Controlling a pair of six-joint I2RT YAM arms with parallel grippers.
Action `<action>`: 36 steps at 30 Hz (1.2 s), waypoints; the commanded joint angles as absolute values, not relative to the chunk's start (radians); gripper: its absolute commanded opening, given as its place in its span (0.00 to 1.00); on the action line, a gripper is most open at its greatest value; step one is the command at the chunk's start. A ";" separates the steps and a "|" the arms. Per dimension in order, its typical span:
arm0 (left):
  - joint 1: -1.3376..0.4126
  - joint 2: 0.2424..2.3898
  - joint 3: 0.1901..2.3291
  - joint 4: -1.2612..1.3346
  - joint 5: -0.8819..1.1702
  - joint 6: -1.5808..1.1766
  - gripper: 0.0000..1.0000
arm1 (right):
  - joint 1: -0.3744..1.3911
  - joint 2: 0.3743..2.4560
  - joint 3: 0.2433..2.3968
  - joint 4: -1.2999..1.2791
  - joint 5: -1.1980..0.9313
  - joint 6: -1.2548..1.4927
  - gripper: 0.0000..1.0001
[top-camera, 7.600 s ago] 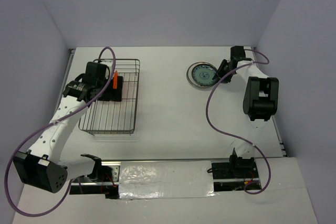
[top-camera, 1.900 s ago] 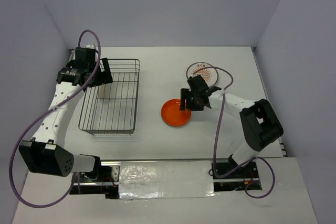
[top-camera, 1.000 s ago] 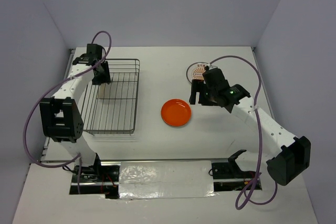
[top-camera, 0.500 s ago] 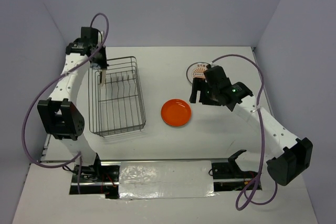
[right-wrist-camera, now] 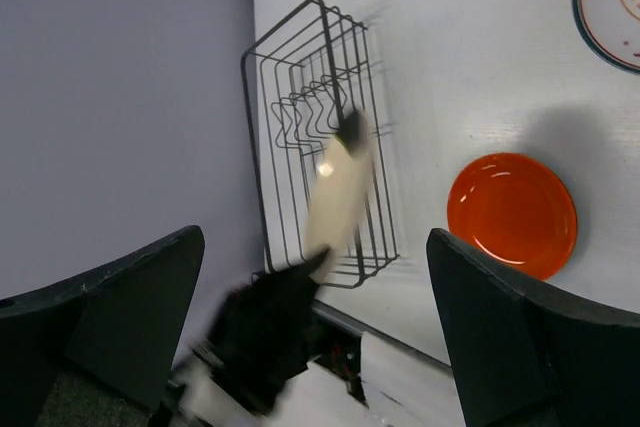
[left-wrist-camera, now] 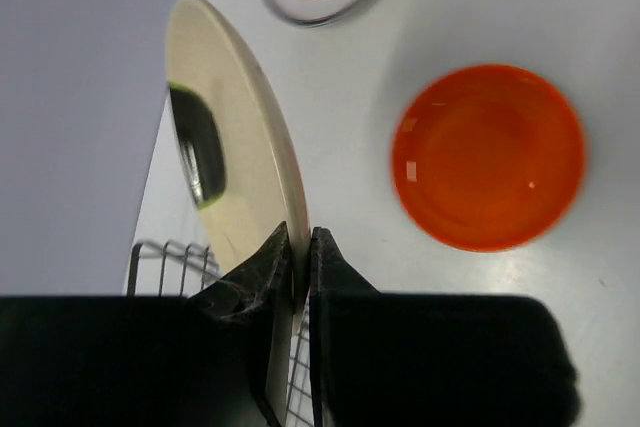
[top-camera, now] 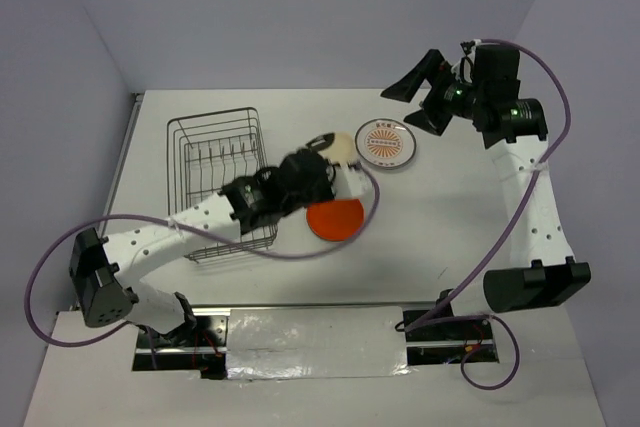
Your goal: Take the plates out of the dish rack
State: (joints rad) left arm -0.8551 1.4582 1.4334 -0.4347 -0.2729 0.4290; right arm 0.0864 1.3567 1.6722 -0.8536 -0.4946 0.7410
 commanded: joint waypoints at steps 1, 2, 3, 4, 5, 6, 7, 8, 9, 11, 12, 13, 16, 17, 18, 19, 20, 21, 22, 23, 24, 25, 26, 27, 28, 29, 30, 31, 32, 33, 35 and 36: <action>-0.988 1.324 1.248 -0.120 -0.492 0.777 0.00 | 0.074 1.434 1.799 -0.958 -0.640 0.701 1.00; -1.017 1.315 1.220 -0.092 -0.500 0.807 0.00 | 0.074 1.437 1.799 -0.963 -0.637 0.690 1.00; -1.066 1.313 1.192 -0.069 -0.511 0.845 0.00 | 0.078 1.430 1.763 -0.956 -0.626 0.680 1.00; -1.084 1.319 1.189 -0.066 -0.521 0.857 0.00 | 0.081 1.419 1.737 -0.947 -0.614 0.675 1.00; -1.115 1.325 1.193 -0.071 -0.540 0.877 0.00 | 0.084 1.398 1.688 -0.945 -0.595 0.667 1.00; -1.130 1.334 1.198 -0.083 -0.551 0.891 0.00 | 0.097 1.390 1.669 -0.949 -0.534 0.641 0.99; -1.146 1.351 1.198 -0.084 -0.566 0.905 0.00 | 0.110 1.385 1.648 -0.960 -0.511 0.623 0.98; -1.170 1.354 1.193 -0.083 -0.584 0.935 0.00 | 0.124 1.382 1.602 -0.959 -0.497 0.606 0.97; -1.183 1.359 1.187 -0.078 -0.592 0.951 0.00 | 0.164 1.384 1.583 -0.959 -0.473 0.569 0.97; -1.212 1.361 1.163 -0.042 -0.606 0.988 0.00 | 0.210 1.394 1.527 -0.979 -0.446 0.539 0.94; -1.219 1.358 1.157 -0.029 -0.604 0.992 0.00 | 0.241 1.400 1.504 -0.959 -0.451 0.525 0.92; -1.230 1.358 1.152 -0.028 -0.601 0.992 0.00 | 0.250 1.394 1.430 -0.924 -0.478 0.532 0.90; -1.238 1.350 1.138 -0.026 -0.572 0.973 0.00 | 0.253 1.336 1.285 -0.730 -0.606 0.609 0.65; -1.239 1.347 1.129 -0.015 -0.569 0.971 0.01 | 0.250 1.327 1.269 -0.700 -0.609 0.638 0.58; -1.239 1.342 1.120 -0.009 -0.569 0.969 0.04 | 0.252 1.319 1.259 -0.665 -0.609 0.644 0.41; -1.238 1.342 1.114 -0.009 -0.572 0.966 0.11 | 0.253 1.312 1.258 -0.661 -0.592 0.647 0.30; -1.239 1.342 1.100 0.004 -0.593 0.956 0.26 | 0.250 1.309 1.267 -0.663 -0.568 0.644 0.00; -1.239 1.344 1.092 0.026 -0.619 0.950 0.33 | 0.250 1.305 1.273 -0.675 -0.534 0.643 0.00; -1.238 1.347 1.077 0.032 -0.652 0.933 0.75 | 0.245 1.295 1.279 -0.676 -0.464 0.638 0.00; -1.235 1.351 1.075 0.011 -0.684 0.914 0.99 | 0.241 1.293 1.279 -0.683 -0.431 0.623 0.00; -1.215 1.362 1.091 -0.020 -0.751 0.841 0.99 | 0.232 1.295 1.270 -0.695 -0.372 0.606 0.00; -1.195 1.367 1.106 -0.091 -0.788 0.781 0.99 | 0.226 1.293 1.258 -0.698 -0.350 0.598 0.00; -1.172 1.365 1.129 -0.148 -0.817 0.703 0.99 | 0.225 1.292 1.237 -0.671 -0.335 0.589 0.00; -1.114 1.358 1.182 -0.208 -0.810 0.540 1.00 | 0.221 1.287 1.179 -0.646 -0.319 0.569 0.00; -1.080 1.321 1.202 -0.303 -0.790 0.463 0.99 | 0.222 1.284 1.145 -0.620 -0.325 0.562 0.00; -1.016 1.295 1.227 -0.328 -0.758 0.313 0.99 | 0.221 1.284 1.068 -0.551 -0.339 0.555 0.00; -0.982 1.267 1.236 -0.345 -0.746 0.235 0.99 | 0.224 1.282 1.030 -0.511 -0.354 0.549 0.00; -0.942 1.212 1.244 -0.359 -0.726 0.166 1.00 | 0.230 1.282 0.994 -0.470 -0.397 0.537 0.00; -0.857 1.185 1.261 -0.397 -0.700 0.027 1.00 | 0.232 1.287 0.930 -0.392 -0.411 0.531 0.00; -0.812 1.164 1.273 -0.420 -0.636 -0.062 1.00 | 0.238 1.289 0.902 -0.355 -0.419 0.520 0.00; -0.712 1.131 1.320 -0.516 -0.557 -0.220 0.99 | 0.247 1.308 0.849 -0.278 -0.417 0.508 0.00; -0.624 1.129 1.339 -0.550 -0.492 -0.259 1.00 | 0.248 1.318 0.833 -0.259 -0.411 0.509 0.00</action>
State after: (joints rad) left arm -0.7383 1.1847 1.2613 -0.4232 -0.6327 0.0902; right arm 0.2329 1.3144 0.8684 -0.4599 -0.3889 0.5453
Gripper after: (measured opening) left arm 0.995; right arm 0.164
